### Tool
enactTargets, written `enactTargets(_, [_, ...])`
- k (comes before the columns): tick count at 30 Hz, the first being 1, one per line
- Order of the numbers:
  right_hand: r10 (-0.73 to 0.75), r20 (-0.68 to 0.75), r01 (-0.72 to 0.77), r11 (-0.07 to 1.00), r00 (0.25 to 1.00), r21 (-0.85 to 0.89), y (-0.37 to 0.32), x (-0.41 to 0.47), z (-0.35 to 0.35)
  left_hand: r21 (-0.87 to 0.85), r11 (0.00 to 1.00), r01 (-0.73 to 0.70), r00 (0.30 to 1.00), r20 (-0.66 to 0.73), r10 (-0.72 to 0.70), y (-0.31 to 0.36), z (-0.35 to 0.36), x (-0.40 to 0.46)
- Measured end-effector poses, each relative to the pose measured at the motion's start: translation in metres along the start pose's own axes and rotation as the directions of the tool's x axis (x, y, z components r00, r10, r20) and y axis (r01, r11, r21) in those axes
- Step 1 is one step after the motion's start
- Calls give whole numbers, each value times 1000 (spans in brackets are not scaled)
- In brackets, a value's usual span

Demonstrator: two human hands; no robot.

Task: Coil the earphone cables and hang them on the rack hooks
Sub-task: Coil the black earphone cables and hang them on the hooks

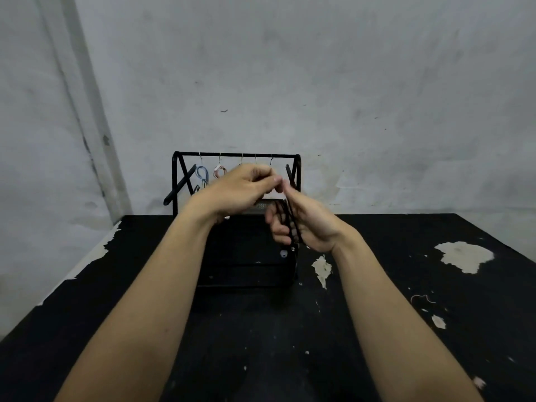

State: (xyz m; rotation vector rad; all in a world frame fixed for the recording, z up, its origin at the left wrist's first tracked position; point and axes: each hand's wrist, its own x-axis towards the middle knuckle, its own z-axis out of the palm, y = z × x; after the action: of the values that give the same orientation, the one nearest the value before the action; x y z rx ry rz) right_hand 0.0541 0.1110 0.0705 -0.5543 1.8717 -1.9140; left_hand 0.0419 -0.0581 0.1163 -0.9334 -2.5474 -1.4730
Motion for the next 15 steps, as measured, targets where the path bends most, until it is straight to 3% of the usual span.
enactTargets(5, [-142,8,140,982,990,129,-9,5,8,-396,918,-6,995,-91,-33,-33,28,13])
enactTargets(8, [-133,-82,145,973,988,177,-15,11,3,-520,852,62,994,-45,-100,-47,42,11])
enactTargets(10, [-75,-171,115,966,982,232,-18,14,0,-522,838,160,986,46,-160,-56,48,9])
enactTargets(12, [-30,-259,112,945,965,308,-17,17,-4,-410,886,216,975,133,-176,-65,49,7])
enactTargets(15, [-13,-387,174,907,922,384,-12,22,-9,-299,930,214,977,87,-196,-69,49,10])
